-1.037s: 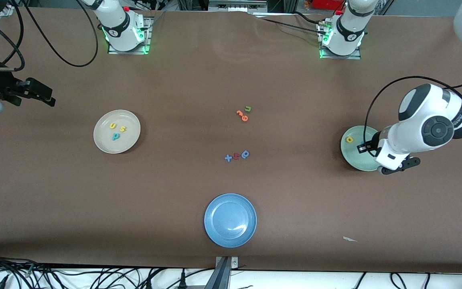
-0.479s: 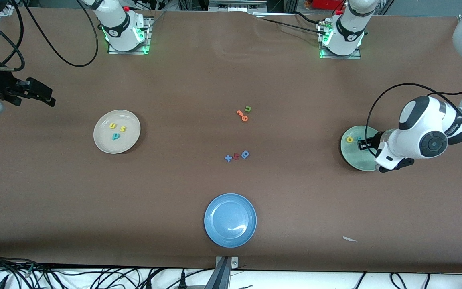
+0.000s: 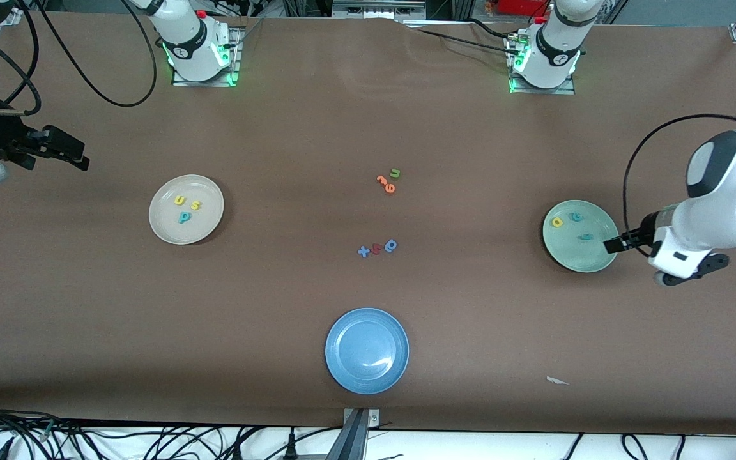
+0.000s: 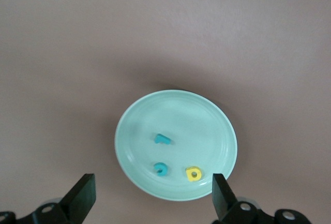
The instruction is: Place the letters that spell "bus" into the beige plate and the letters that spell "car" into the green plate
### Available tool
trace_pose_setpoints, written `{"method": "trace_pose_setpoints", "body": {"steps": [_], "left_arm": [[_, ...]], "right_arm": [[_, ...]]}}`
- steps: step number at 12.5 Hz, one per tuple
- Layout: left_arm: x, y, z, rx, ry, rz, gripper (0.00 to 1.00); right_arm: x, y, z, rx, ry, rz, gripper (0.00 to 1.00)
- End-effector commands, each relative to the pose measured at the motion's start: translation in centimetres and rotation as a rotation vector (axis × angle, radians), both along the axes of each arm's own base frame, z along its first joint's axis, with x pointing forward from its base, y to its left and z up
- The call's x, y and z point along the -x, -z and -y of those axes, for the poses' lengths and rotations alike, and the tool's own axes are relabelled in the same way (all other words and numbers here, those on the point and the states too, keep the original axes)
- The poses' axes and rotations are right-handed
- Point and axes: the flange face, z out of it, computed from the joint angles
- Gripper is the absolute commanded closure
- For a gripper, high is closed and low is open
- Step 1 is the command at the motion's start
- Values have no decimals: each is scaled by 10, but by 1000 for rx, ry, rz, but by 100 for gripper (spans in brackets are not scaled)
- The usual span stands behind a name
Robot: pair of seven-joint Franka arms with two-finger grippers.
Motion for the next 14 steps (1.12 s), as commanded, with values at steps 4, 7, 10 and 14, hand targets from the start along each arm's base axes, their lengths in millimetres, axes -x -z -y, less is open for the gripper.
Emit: {"method": "trace_pose_setpoints", "body": {"steps": [4, 7, 10, 14], "left_arm": [[-18, -89, -2, -42, -20, 26, 1], [-23, -111, -19, -17, 25, 40, 1], [-24, -141, -28, 38, 45, 52, 0], [-36, -140, -17, 36, 67, 43, 0]], "right_arm": [[9, -9, -10, 1, -17, 11, 0], [9, -10, -10, 1, -17, 12, 0], [9, -10, -10, 1, -17, 14, 0], [9, -10, -10, 2, -19, 14, 0]]}}
